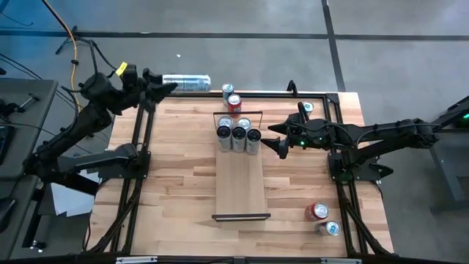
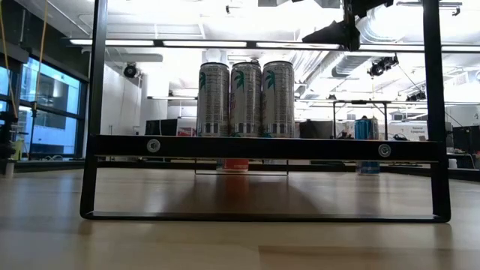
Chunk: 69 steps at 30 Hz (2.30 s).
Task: Place canned beverage on shelf
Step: Put the left blue soda can on the shelf
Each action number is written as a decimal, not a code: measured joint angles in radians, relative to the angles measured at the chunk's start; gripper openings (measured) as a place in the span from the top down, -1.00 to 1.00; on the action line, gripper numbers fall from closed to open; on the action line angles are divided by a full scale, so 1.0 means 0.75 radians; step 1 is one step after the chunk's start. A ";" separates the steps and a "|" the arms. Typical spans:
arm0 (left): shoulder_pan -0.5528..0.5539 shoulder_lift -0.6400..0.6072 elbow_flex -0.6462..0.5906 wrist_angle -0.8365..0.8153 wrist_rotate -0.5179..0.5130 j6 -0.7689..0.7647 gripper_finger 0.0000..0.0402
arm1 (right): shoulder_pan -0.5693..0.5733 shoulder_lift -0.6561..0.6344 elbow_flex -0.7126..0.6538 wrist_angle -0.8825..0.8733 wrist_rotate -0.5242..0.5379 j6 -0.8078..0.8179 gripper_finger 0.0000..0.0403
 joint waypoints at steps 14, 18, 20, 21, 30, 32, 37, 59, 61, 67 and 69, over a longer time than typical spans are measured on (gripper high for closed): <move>-0.593 0.105 0.111 -0.137 -0.329 0.201 0.08 | 0.000 -0.022 0.000 0.271 0.070 -0.055 -0.84; -0.713 0.238 0.292 -0.412 -0.380 0.259 0.08 | -0.014 -0.049 0.000 0.276 0.072 -0.119 -0.84; -0.778 0.323 0.389 -0.525 -0.403 0.297 0.08 | -0.032 -0.056 0.000 0.276 0.073 -0.115 -0.84; -0.810 0.365 0.440 -0.588 -0.422 0.313 0.08 | -0.043 -0.056 0.000 0.278 0.072 -0.115 -0.84; -0.986 0.755 0.766 -1.155 -0.600 0.362 0.08 | -0.079 -0.061 0.000 0.266 0.067 -0.115 -0.84; -0.997 0.815 0.776 -1.164 -0.605 0.362 0.08 | -0.079 -0.061 0.000 0.256 0.066 -0.116 -0.84; -1.002 0.956 0.776 -1.190 -0.622 0.362 0.08 | -0.079 -0.061 0.000 0.224 0.057 -0.109 -0.84; -1.029 1.353 0.775 -1.281 -0.640 0.393 0.02 | -0.079 -0.061 0.000 0.183 0.047 -0.108 -0.84; -1.029 1.369 0.775 -1.283 -0.639 0.387 0.02 | -0.079 -0.061 0.000 0.170 0.047 -0.108 -0.84; -1.028 1.380 0.771 -1.257 -0.640 0.321 0.01 | -0.079 -0.061 0.000 0.145 0.047 -0.108 -0.84; -1.027 1.380 0.765 -1.240 -0.640 0.300 0.01 | -0.079 -0.061 0.000 0.145 0.047 -0.108 -0.84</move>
